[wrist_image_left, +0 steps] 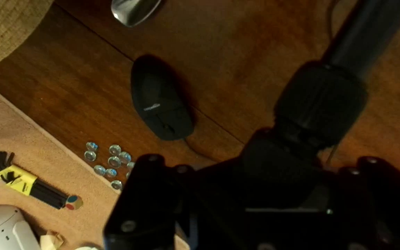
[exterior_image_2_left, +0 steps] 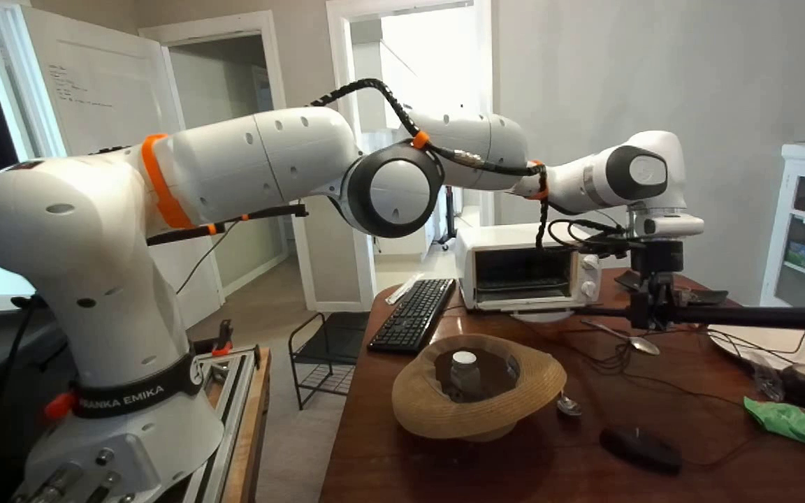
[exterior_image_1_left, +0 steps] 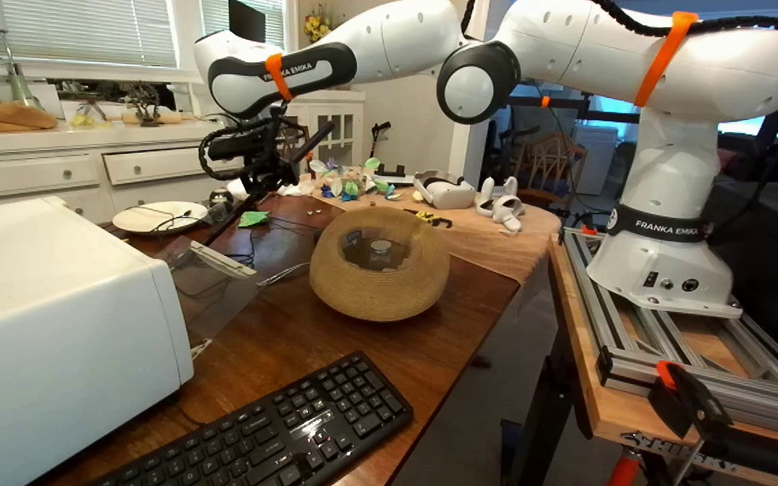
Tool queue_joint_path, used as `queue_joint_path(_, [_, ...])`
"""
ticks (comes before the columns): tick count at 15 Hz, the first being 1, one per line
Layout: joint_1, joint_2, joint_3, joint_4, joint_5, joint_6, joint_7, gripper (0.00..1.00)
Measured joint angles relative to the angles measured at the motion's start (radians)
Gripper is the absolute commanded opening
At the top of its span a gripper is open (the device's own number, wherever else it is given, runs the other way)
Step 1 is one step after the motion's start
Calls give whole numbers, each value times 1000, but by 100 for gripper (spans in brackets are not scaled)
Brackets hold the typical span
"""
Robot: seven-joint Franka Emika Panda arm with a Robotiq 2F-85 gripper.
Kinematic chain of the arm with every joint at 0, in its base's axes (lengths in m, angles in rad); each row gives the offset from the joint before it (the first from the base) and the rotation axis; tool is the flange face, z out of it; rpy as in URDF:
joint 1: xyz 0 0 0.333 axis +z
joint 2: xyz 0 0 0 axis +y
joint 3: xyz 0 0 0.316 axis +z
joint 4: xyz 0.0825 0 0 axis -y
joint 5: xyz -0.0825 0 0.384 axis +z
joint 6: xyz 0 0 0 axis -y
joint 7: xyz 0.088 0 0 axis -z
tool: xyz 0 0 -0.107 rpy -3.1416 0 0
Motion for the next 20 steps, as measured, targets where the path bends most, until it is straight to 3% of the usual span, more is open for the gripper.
queue_joint_path(5, [-50, -11, 97, -1, 111, -14, -91, 0])
queue_joint_path(9, [-65, -30, 134, -1, 155, -43, -107, 0])
queue_joint_path(15, [-62, -38, 148, -13, 171, -65, -100, 0])
queue_joint_path(20, [-138, -37, 110, -26, 171, -23, -5, 0])
